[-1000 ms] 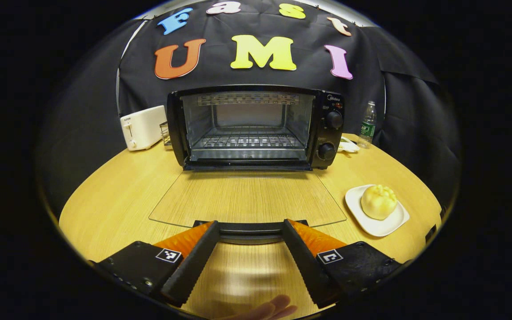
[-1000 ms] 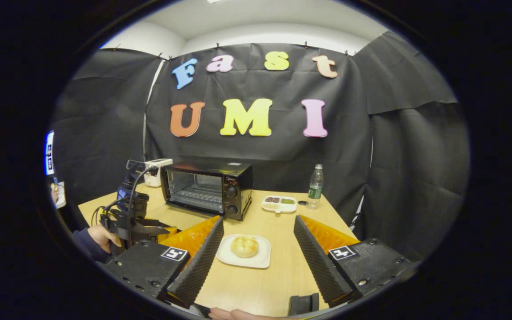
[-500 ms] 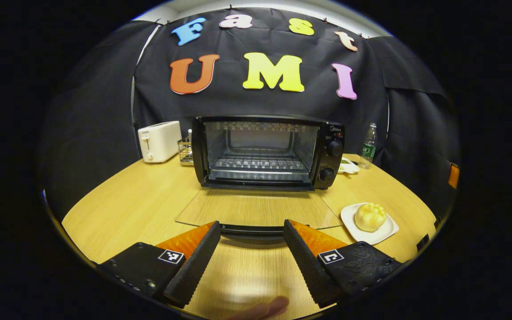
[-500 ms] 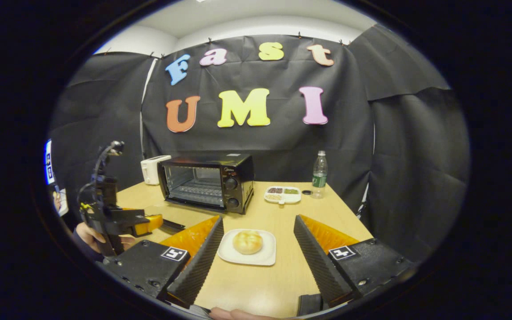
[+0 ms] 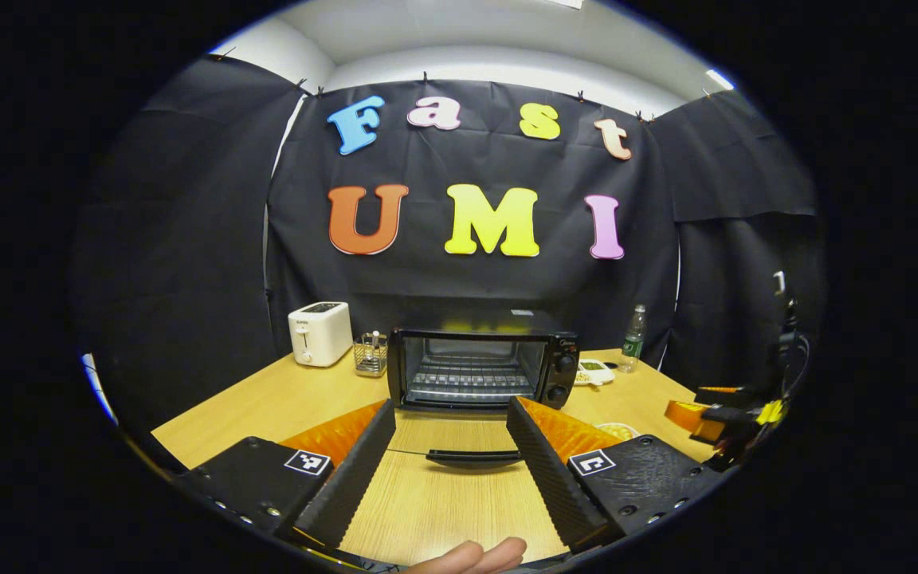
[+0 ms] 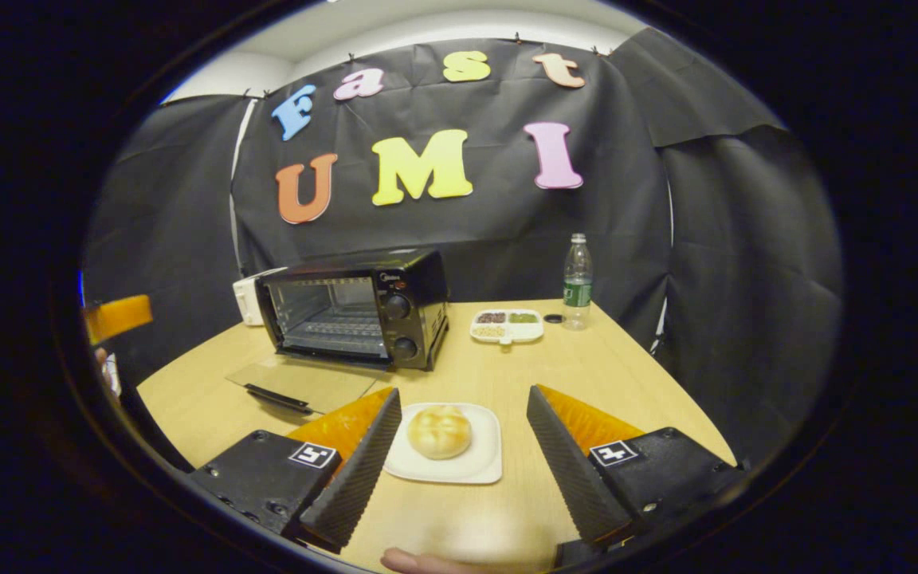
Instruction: Open the electric oven with the left hand, put the food in, and close the electric oven.
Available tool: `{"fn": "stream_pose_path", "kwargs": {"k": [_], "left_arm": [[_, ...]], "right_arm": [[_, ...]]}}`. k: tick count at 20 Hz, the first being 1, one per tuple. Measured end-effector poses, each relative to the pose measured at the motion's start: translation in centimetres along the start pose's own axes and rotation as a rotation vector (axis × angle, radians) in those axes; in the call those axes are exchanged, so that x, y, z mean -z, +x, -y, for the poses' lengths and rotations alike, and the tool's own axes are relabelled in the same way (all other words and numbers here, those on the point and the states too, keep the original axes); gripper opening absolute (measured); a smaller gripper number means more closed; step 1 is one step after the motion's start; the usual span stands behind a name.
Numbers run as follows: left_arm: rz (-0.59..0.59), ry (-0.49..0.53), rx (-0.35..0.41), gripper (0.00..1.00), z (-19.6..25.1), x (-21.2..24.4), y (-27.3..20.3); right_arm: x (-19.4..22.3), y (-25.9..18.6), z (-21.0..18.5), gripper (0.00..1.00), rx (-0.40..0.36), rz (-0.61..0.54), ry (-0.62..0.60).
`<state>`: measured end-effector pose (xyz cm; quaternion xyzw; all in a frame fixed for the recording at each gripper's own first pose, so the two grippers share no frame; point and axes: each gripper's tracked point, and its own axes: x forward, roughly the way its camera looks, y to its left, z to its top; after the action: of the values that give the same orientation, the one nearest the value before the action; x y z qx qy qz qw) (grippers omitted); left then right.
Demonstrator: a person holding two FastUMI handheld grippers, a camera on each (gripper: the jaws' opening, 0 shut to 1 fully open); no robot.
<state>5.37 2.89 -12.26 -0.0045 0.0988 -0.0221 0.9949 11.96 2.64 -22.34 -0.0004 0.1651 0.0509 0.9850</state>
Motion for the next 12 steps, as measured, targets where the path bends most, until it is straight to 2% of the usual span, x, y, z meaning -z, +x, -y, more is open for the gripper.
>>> {"fn": "stream_pose_path", "kwargs": {"k": [2,7,12], "left_arm": [[0.035,0.012,-0.021,0.93,-0.9,-1.4,-1.8],[0.104,0.052,-0.052,0.93,-2.3,-3.7,-6.0],[0.124,0.095,-0.044,0.93,-1.9,-3.9,-7.0]], "right_arm": [[1.1,1.9,0.6,0.97,0.026,-0.029,-0.005],[3.9,5.9,0.9,0.98,0.021,-0.133,0.009],[5.9,8.7,1.6,0.97,0.047,-0.215,0.019]]}}
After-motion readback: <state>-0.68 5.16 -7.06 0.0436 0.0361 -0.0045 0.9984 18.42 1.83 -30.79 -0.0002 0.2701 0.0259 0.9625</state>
